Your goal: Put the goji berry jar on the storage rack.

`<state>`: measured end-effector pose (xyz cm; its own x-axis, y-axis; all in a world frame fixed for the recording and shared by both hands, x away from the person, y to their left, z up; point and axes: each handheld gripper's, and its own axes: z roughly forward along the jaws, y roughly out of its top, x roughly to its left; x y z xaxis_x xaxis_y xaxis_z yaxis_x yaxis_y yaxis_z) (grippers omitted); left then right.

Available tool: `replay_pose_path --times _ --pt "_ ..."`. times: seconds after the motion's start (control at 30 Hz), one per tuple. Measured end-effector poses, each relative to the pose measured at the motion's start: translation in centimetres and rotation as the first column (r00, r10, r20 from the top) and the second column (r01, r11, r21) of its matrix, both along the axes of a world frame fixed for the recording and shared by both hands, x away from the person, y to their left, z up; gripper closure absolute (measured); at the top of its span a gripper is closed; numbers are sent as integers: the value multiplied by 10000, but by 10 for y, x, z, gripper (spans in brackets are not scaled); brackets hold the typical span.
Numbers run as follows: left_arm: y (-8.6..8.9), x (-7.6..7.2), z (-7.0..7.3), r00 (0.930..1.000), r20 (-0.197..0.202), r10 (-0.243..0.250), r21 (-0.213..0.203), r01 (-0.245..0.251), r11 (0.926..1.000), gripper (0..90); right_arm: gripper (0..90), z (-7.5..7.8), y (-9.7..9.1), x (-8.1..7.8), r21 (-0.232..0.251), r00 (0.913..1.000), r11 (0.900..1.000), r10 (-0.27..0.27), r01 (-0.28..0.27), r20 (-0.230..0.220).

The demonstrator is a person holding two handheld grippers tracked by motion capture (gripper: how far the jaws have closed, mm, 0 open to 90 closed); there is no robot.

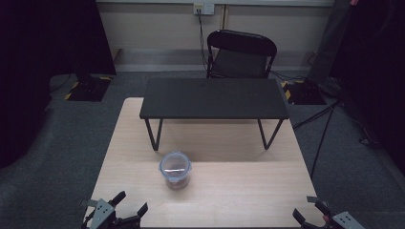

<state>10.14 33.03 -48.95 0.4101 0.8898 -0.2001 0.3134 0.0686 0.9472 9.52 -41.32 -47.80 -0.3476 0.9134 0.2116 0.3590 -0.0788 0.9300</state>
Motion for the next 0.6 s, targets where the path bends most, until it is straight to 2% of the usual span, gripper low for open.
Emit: replay_pose_path --times 0.6 --pt "0 0 1 10000 -58 0 88 0 10000 12 7 0 1 0 9 10000 10000 2 -2 -30"
